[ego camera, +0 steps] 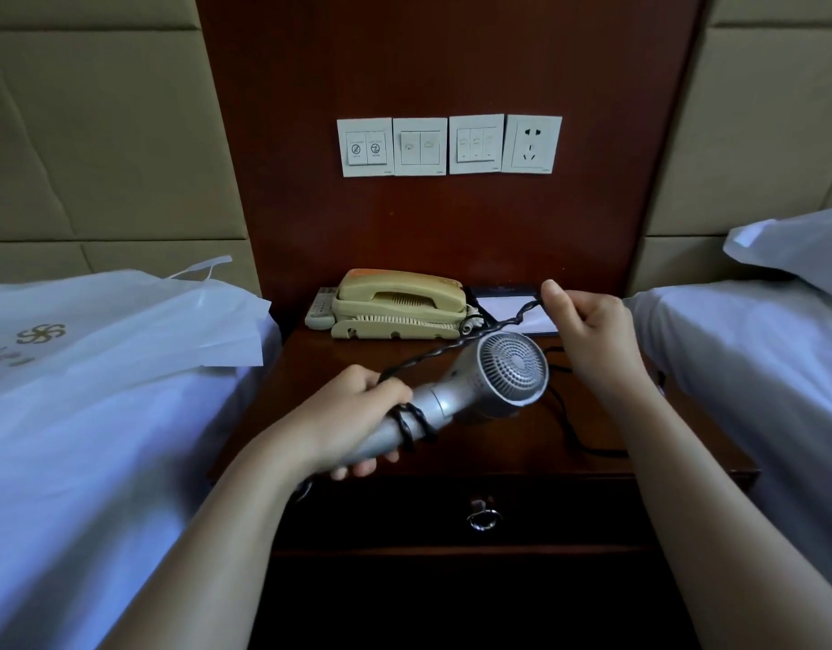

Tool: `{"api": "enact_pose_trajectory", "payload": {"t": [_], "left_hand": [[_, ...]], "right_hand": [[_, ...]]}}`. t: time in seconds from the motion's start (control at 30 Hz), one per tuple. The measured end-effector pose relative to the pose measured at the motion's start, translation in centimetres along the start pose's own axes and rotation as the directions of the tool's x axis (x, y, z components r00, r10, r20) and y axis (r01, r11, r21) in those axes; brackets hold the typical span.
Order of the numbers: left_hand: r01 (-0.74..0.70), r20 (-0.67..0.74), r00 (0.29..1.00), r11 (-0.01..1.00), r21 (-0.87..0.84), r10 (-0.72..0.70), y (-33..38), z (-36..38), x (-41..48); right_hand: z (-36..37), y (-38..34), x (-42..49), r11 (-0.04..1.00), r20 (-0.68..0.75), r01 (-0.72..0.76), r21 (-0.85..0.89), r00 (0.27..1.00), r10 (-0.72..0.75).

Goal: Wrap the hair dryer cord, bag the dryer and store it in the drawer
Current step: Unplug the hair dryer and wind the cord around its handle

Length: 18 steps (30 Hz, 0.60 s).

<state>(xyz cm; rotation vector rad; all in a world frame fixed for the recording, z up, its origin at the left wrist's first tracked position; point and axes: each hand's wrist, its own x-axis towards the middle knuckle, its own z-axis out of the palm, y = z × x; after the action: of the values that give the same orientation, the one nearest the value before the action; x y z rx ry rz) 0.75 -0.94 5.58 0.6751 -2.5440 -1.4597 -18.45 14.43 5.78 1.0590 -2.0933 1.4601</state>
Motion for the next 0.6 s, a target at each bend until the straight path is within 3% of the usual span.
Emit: {"api": "enact_pose_trajectory", "payload": {"t": [0.23,0.33,0.4,0.47,0.6], "left_hand": [[0.015,0.266,0.962,0.967,-0.254,0.055,0.1,0.2,-0.4],[0.088,0.205,0.979,0.931,-0.354,-0.015,0.1,0.0,0.9],[0.202,0.235,0.968,0.837,-0.509,-0.091,-0.4,-0.5,1.7],[0.251,0.305,0.951,0.691,-0.678,-0.046,-0.6,-0.8,1.5],[0.188,0.243,0.97,0.568,-0.801,0.022,-1.4,-1.4,1.3]], "right_hand": [[0.3,3.0,0.1,0.998,0.141,-0.056,0.004,0.989,0.055],[0.6,3.7,-0.4,0.995,0.22,-0.095,-0.013,0.971,0.096],[0.9,3.4,-0.8,0.992,0.25,-0.082,-0.092,0.963,0.102],[1.4,3.0,-1.1,0.987,0.276,-0.053,-0.15,0.957,0.093],[2.5,2.3,-1.8,0.968,0.366,0.0,-0.25,0.926,0.094]]}}
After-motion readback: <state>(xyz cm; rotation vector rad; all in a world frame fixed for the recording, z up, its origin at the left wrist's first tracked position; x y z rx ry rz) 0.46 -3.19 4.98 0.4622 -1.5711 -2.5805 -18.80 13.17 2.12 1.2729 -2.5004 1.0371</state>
